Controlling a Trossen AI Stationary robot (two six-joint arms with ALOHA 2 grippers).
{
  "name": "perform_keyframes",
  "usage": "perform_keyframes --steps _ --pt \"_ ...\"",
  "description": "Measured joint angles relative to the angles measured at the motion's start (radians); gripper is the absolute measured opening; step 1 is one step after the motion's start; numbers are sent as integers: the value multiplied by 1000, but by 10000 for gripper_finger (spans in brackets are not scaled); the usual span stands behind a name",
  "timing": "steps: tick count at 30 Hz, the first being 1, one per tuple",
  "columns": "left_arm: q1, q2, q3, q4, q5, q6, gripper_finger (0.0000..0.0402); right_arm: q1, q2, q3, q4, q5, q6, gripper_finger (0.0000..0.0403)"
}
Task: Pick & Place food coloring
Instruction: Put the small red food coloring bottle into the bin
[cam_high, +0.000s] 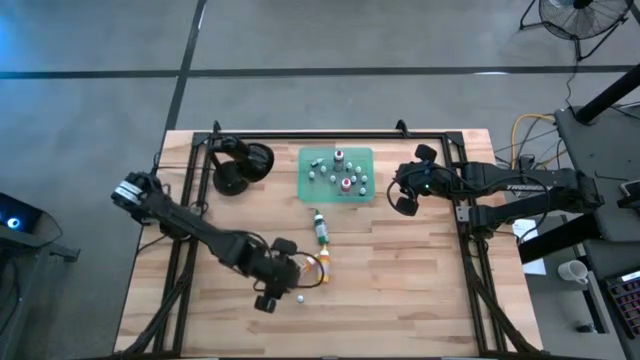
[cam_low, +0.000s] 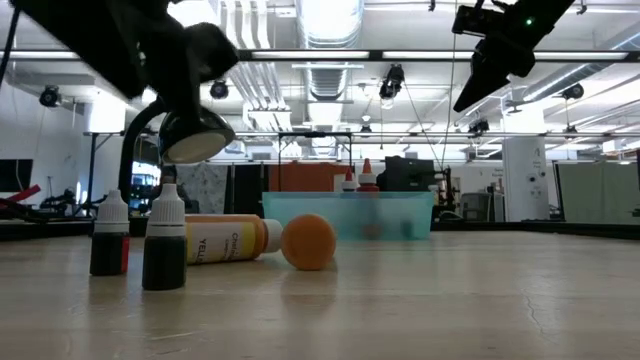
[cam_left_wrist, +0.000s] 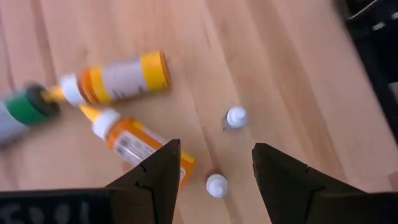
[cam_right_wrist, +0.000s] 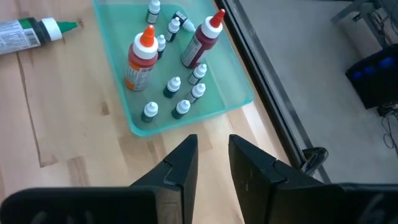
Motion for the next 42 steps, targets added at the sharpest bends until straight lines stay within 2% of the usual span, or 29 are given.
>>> perform_keyframes --steps 10,26,30,37,42 --pt "-3 86 -9 -2 12 -50 172 0 0 0 0 -1 -12 82" --pt "-6 94 -80 12 47 -91 171 0 0 0 -1 -1 -30 82" --pt "-6 96 -82 14 74 -91 159 0 0 0 0 0 -30 82" --pt "-6 108 -83 29 76 -91 122 0 0 0 0 0 -29 82" --pt "-4 109 -83 55 69 -91 111 0 0 -2 0 0 -27 82"
